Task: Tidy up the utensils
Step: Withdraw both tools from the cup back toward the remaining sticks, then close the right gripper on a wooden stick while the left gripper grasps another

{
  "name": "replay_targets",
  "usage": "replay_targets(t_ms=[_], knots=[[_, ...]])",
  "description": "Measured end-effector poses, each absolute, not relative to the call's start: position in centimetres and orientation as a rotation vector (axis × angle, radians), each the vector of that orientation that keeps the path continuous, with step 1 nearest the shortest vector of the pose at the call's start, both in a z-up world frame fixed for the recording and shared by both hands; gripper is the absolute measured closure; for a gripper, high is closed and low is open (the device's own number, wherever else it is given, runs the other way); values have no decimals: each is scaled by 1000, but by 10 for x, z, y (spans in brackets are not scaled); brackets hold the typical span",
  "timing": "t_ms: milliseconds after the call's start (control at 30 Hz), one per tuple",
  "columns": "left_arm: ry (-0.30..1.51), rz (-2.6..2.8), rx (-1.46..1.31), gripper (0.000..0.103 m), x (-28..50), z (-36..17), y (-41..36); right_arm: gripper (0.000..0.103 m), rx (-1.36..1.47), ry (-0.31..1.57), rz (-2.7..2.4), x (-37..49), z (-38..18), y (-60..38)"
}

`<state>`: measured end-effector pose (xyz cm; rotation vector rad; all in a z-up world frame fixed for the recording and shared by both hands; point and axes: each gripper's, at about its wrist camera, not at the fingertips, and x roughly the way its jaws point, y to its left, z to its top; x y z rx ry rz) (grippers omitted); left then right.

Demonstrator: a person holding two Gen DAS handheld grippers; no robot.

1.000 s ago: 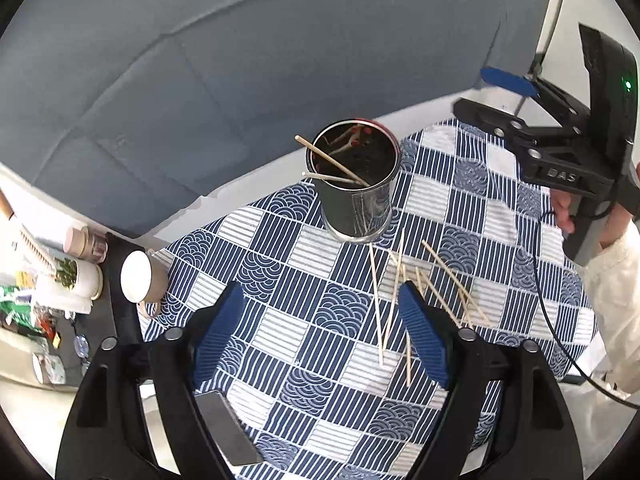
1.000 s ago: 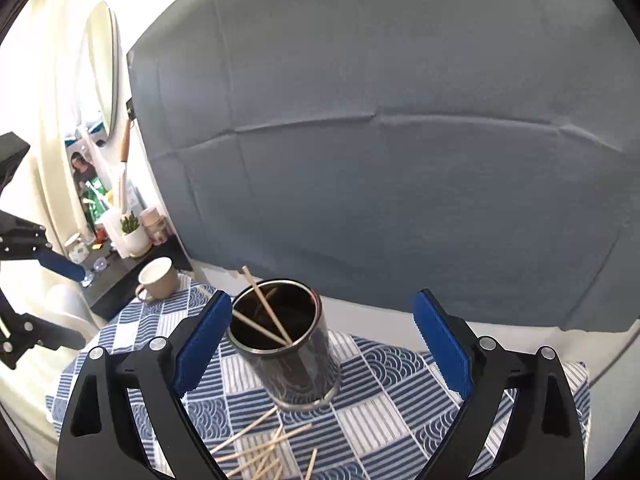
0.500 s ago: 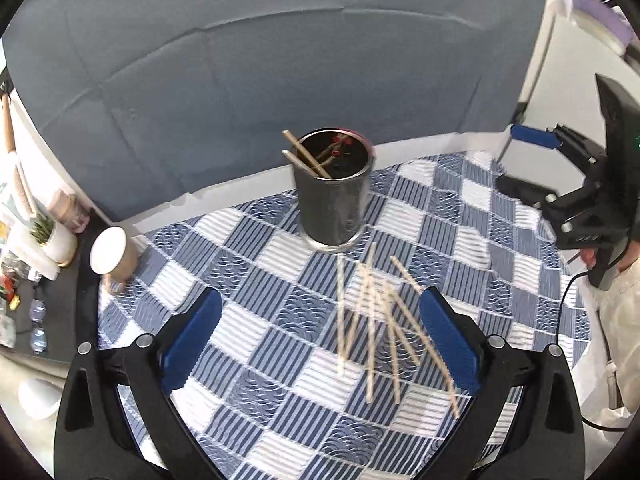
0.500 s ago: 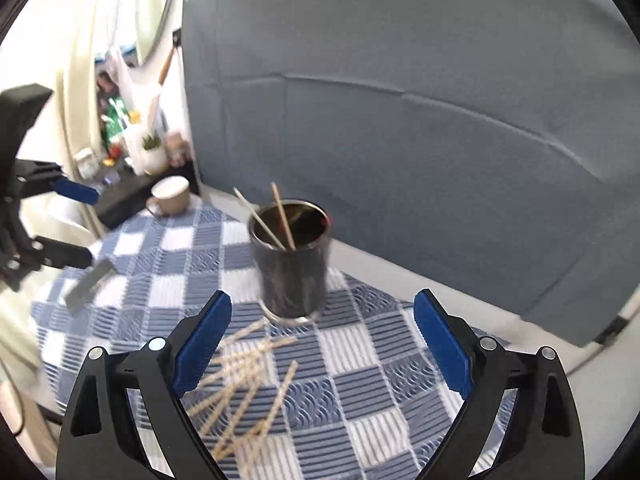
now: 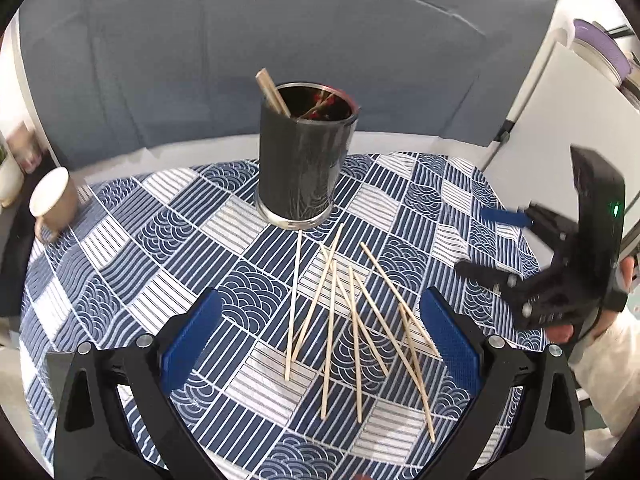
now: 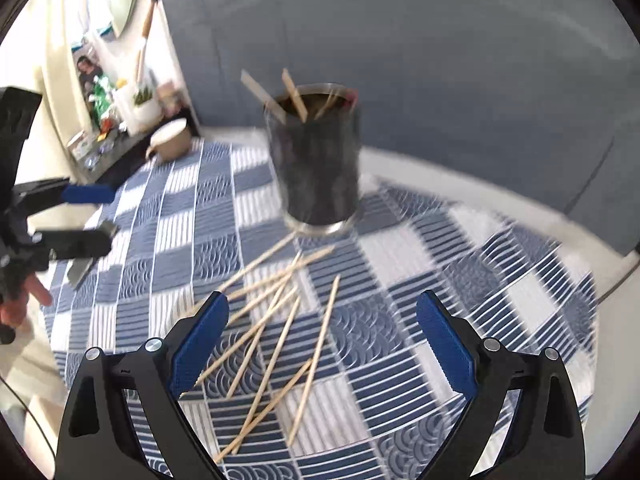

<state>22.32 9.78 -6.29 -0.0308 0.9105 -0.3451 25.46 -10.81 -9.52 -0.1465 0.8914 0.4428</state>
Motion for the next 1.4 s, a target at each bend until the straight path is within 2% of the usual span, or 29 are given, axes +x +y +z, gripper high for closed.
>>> replay_targets(t_ms=[333,667,1000,1167,1400], knots=[[1024,-354,-54,6,273,-126,104,12,-168,1080,373,289,-163,-98],[1133,-361,-1,6,316,-174,101,12,-157,1193,304,317,-205,-103],[1189,-336,35,6,333,-199,96,11,-196,1205,277,323,-218,-98],[1165,-312,232,4,328,-208,75,7,-189,1208,269,326,-222,-99],[1175,-305,219,4,332,-206,78,6,-187,1221,265,329,-222,-99]])
